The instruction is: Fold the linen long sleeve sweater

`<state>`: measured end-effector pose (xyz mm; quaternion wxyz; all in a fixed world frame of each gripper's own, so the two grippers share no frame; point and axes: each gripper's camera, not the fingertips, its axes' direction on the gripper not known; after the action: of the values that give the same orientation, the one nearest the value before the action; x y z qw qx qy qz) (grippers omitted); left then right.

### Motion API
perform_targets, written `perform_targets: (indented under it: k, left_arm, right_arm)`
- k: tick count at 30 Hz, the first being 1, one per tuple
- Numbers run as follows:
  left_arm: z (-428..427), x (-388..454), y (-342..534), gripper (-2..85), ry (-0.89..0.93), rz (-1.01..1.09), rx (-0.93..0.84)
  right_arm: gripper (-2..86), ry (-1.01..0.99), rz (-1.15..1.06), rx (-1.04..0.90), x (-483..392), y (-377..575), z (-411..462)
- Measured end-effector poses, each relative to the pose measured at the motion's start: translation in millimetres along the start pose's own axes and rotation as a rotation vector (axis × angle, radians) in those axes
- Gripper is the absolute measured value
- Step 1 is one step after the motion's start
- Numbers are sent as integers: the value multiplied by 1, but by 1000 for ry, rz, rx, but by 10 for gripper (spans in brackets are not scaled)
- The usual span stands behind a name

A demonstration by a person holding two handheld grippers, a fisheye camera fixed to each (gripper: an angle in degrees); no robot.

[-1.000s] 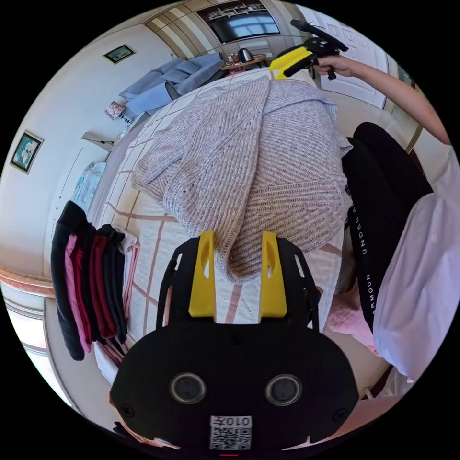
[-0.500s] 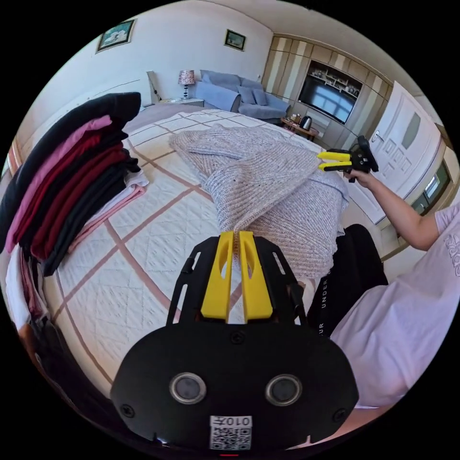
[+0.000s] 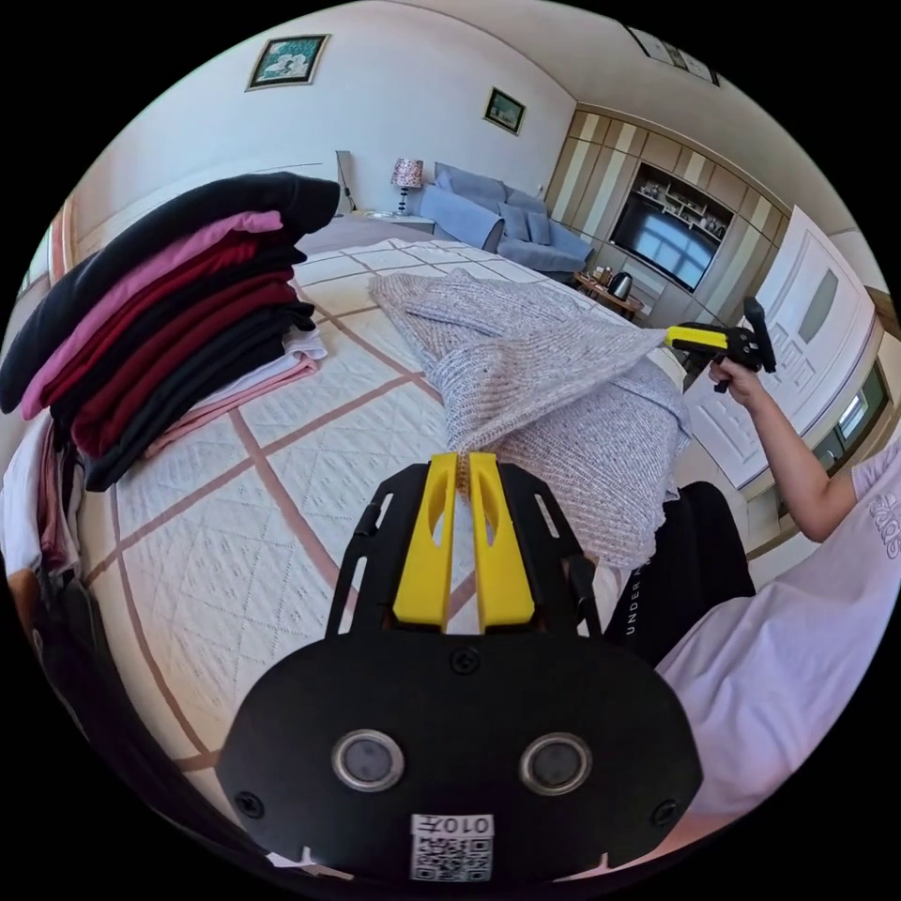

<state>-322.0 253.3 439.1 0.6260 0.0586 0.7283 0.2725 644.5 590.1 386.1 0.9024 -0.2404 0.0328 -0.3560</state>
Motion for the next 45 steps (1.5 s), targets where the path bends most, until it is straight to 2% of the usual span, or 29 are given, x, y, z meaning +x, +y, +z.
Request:
perform_targets:
  k: [3,7,11,18,24,27,29,32,34,38,41,45]
  left_arm:
    - [0,-8,6,6,14,3,-3]
    - [0,-10,14,6,31,68,-13]
    - [2,-7,18,7,3,122,-36]
    - [5,-5,29,15,-28,142,-58]
    - [8,-7,36,38,52,196,-104]
    - [-6,-5,43,47,89,228,-109]
    - [-17,-3,50,49,110,236,-103]
    - [-41,-4,52,49,214,173,20]
    - [-45,3,42,48,243,135,109]
    - [-33,21,18,44,298,154,123]
    - [-45,31,18,39,330,175,168]
    - [-53,19,37,31,329,105,152]
  right_arm:
    - [41,-25,-36,-11,-7,17,-23]
    - [40,-225,-79,-188,-24,54,15]
    - [38,-240,-32,-110,-18,53,-5]
    - [40,-310,-40,-169,-15,52,9]
    - [60,-305,-29,-159,-20,54,22]
    - [90,-320,72,-67,-4,54,1]
    - [102,-317,213,54,19,35,-19]
    - [107,-302,281,162,31,-24,-18]
    - [109,-285,228,131,25,-73,2]
    - [112,-350,67,-16,-4,-180,58]
    - [110,-365,26,-58,-18,-227,84]
    - [108,-380,39,-106,-22,-256,114]
